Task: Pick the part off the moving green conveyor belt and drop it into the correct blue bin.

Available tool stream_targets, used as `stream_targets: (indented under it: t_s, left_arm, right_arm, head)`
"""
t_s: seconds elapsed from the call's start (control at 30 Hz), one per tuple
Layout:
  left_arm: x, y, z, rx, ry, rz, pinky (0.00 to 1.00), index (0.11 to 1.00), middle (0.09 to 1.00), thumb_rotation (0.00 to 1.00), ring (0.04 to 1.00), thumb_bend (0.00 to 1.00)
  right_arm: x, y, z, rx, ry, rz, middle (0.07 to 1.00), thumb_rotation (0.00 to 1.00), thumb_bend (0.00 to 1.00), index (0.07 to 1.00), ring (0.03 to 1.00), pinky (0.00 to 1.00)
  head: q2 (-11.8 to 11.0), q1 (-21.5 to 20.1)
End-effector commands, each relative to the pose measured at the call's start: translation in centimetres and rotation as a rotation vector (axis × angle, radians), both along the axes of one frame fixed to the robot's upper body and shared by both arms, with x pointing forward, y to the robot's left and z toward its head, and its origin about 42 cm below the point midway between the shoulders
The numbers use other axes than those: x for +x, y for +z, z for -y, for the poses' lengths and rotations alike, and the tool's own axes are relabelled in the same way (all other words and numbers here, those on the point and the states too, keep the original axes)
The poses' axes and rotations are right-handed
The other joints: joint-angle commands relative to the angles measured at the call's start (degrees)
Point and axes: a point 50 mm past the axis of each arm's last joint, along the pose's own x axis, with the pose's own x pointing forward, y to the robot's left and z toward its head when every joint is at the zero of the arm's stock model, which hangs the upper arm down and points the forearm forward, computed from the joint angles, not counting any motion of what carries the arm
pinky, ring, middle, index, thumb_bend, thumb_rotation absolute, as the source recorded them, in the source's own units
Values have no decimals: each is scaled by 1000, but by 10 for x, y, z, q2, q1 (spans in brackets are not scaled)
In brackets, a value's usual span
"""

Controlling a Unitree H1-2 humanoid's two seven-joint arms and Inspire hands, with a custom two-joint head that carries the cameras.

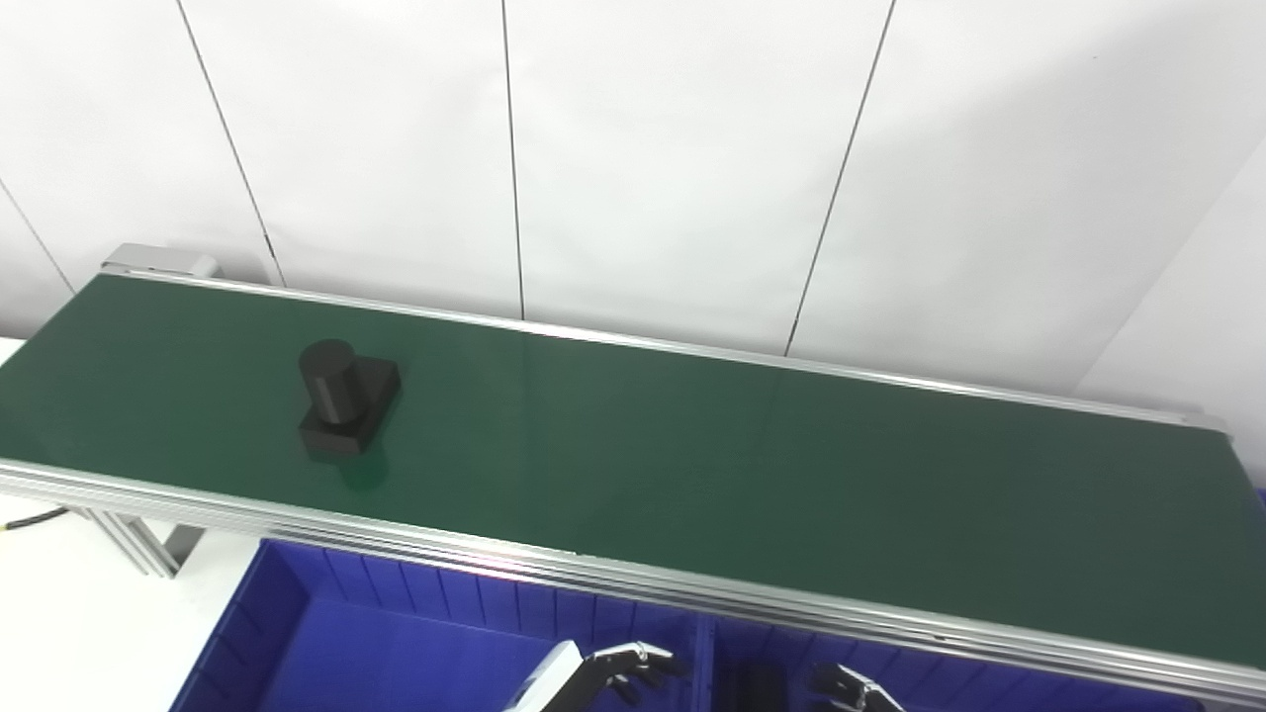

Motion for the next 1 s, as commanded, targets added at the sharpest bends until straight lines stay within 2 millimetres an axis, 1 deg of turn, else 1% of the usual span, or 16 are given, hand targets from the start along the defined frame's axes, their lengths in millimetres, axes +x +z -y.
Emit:
stream_targets:
  t_s: [0.0, 0.2, 0.3, 0.43, 0.5, 0.63, 0.73, 0.9, 0.97]
  left_arm:
    - [14, 13, 6, -46, -5, 71, 594, 727, 770, 98, 708, 1000]
    - [13, 14, 7, -56, -6, 67, 607, 726, 773, 96, 716, 1000]
    - [14, 13, 9, -59, -7, 60, 615, 728, 774, 95, 721, 1000]
    - [16, 12, 11, -55, -9, 63, 610, 726, 772, 97, 719, 1000]
    - [17, 12, 12, -54, -8, 61, 605, 726, 772, 94, 716, 1000]
    - [19, 11, 15, -59, -7, 52, 605, 724, 773, 81, 718, 1000]
    - [21, 9, 16, -54, -4, 49, 606, 724, 771, 80, 718, 1000]
    - [24, 6, 18, -35, -4, 53, 591, 725, 770, 98, 711, 1000]
    - [25, 5, 19, -32, -3, 55, 585, 724, 768, 105, 707, 1000]
  right_arm:
    - [7, 9, -1, 12, 15, 74, 779, 260, 1000, 773, 733, 661]
    - [8, 10, 0, 9, 18, 78, 775, 261, 1000, 772, 725, 657]
    - [11, 17, -1, 19, 26, 106, 771, 276, 1000, 768, 724, 653]
    - [18, 34, -3, 70, 50, 171, 770, 279, 1000, 770, 720, 661]
    - [23, 49, -5, 102, 68, 228, 779, 296, 1000, 776, 736, 683]
    - [32, 72, -7, 136, 94, 320, 789, 321, 1000, 784, 747, 693]
    - [46, 94, -11, 181, 123, 409, 788, 317, 1000, 784, 749, 690]
    - [70, 121, -18, 248, 163, 521, 787, 310, 1000, 792, 748, 700]
    - [78, 127, -21, 264, 172, 548, 786, 311, 1000, 794, 742, 698]
  head:
    - [1, -1]
    - [-2, -3]
    - [-5, -3]
    - [-8, -2]
    - [-10, -2]
    - [-14, -1]
    - [-19, 1]
    - [-25, 7]
    - [-26, 9]
